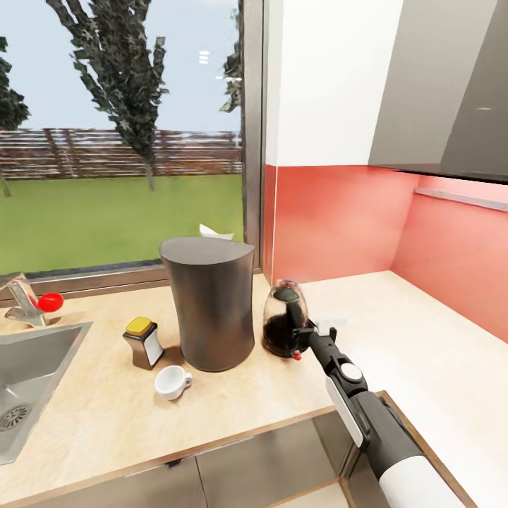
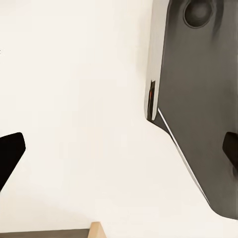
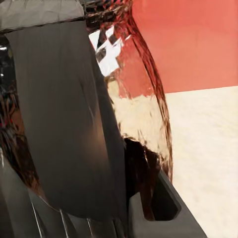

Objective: Set up a coffee station on the kitchen countertop: keep the coffee maker on the countertop, move the bottle of coffee from the kitchen shelf to the counter next to the coffee maker, place a paper coffee filter on top of the coffee maker, put the saucer next to the coffee maker with the coffee cup on the saucer, and place the electric kettle next to the coffee maker.

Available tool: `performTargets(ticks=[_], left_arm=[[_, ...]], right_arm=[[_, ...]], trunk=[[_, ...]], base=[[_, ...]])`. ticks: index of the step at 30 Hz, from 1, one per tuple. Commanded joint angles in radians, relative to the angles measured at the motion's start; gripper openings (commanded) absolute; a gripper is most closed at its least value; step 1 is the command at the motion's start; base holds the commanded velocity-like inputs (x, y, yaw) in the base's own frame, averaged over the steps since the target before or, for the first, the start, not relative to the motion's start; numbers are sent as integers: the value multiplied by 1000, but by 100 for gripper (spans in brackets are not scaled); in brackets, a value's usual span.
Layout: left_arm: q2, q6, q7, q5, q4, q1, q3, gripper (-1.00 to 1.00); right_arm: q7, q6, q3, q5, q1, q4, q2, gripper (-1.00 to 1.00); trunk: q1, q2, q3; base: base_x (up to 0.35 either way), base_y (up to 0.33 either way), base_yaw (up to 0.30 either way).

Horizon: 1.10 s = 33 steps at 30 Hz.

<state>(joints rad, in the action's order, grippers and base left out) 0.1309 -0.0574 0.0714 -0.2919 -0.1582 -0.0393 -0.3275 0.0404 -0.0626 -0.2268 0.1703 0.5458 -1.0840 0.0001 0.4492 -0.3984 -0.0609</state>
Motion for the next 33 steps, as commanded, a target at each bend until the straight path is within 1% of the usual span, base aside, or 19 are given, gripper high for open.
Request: performTargets(ticks=[1,2,3,10,13,26,33], left_arm=[[-1,-6,7,-9,-4,-1,-9,100],[-1,-6,7,-9,-4,-1,-8,100],[-1,-6,7,-9,-4,-1,-8,100],[-2,-5,7,-9,-4,-1,-8,100],[-3,-9,5,-9,-4,-1,-9,100],[-4,-10,4,-7,-6,-1,-16,100],[4,-3,4,-4,-12,2,-22,100]], right_arm=[[3,-2,-3,12,0,41,0,-100],[3,-1,-3,12,0,43,1,-100],[3,0,-3,12,0,44,1,100],[3,1,-3,12,0,44,1,100],[3,1,-3,12,0,44,1,100],[3,1,-4,12,0,45,2,100],[-3,1,-7,14,0,43,4,100]], trunk=[[1,-2,-2],[1,-2,-2],[1,-2,-2],[1,-2,-2],[1,-2,-2],[1,-2,-2],[1,-2,-2]], base=[[0,8,0],[0,4,0],[0,2,0],[-1,0,0],[-177,0,0],[-321,0,0],[-338,0,0]])
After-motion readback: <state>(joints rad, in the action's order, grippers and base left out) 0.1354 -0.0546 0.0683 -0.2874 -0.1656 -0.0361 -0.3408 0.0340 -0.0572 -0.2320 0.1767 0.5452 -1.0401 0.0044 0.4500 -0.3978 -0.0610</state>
